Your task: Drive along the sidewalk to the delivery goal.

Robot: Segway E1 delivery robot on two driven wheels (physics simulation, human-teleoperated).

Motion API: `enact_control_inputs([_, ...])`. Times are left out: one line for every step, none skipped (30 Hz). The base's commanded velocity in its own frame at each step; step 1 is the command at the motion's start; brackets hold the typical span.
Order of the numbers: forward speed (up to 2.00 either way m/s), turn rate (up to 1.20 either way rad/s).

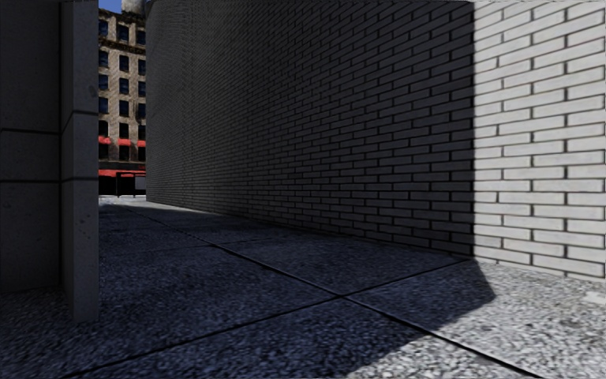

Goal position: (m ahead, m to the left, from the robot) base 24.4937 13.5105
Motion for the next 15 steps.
enact_control_inputs([2.00,0.00])
enact_control_inputs([2.00,0.00])
enact_control_inputs([2.00,0.00])
enact_control_inputs([2.00,0.00])
enact_control_inputs([2.00,0.00])
enact_control_inputs([2.00,0.09])
enact_control_inputs([2.00,0.09])
enact_control_inputs([2.00,0.24])
enact_control_inputs([2.00,0.34])
enact_control_inputs([2.00,0.37])
enact_control_inputs([2.00,0.37])
enact_control_inputs([2.00,0.37])
enact_control_inputs([2.00,0.37])
enact_control_inputs([2.00,0.37])
enact_control_inputs([2.00,0.37])
